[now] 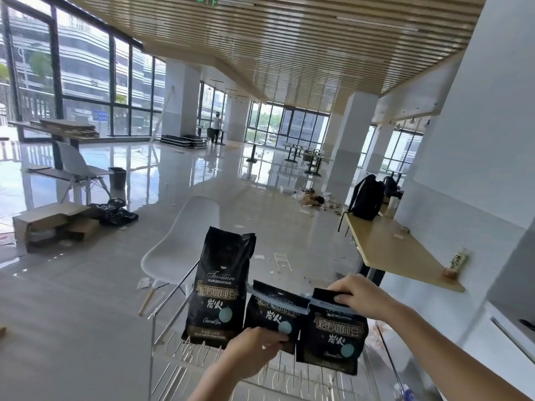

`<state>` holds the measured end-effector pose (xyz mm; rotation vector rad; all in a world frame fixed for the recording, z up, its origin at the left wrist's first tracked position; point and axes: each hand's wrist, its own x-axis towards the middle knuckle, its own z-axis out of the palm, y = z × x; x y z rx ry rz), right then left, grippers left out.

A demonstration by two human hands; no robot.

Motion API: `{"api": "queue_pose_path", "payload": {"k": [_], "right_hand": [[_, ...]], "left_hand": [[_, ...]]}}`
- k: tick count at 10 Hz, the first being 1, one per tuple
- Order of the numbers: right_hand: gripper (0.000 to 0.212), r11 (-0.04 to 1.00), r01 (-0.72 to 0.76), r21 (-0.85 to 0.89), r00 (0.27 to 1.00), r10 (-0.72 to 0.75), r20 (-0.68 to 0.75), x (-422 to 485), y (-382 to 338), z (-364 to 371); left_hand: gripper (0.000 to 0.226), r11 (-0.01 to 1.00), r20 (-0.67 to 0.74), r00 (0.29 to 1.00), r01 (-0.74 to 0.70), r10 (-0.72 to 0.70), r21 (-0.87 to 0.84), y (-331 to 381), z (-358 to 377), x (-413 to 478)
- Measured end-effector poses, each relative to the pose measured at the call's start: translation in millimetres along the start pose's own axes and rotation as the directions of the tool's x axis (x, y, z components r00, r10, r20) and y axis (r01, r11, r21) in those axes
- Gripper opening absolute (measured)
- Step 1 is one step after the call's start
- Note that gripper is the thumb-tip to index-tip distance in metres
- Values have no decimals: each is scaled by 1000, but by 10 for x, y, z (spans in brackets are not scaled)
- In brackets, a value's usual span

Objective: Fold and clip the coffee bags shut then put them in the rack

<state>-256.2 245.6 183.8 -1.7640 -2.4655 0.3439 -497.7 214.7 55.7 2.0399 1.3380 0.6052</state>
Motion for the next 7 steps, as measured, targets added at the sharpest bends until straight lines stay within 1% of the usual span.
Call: {"api": "queue_pose_path", "payload": {"k": [1, 2, 3, 4, 5, 6, 7], "right_hand": [[25, 1000, 0, -9, 999, 0, -38, 27, 14, 24], [25, 1000, -24, -6, 1000, 24, 0, 30, 2, -2], [27, 999, -40, 23, 999, 40, 9, 36, -77, -17], [35, 999, -50, 12, 997, 51, -54, 30, -169, 37], [48, 998, -44, -36, 990, 39, -137, -11, -265, 149], [52, 997, -12, -80, 974, -6, -226, -124, -392, 195], [60, 993, 36, -115, 937, -73, -342, -230, -517, 160]], "left_hand": [[31, 1000, 9, 1000, -20, 20, -21, -1, 0, 7], [32, 1000, 22, 1000, -14, 14, -17, 1, -6, 17], [31, 1000, 17, 1000, -18, 18, 4, -18, 2, 30], [32, 1000, 20, 1000, -6, 5, 16, -24, -9, 38], [40, 1000, 84, 996, -25, 24, 12, 6, -21, 23], [52, 997, -16, 999, -49, 50, 67, 160, -188, 2], [62, 968, -296, 934, -142, 200, 207, 445, -479, -22]]}}
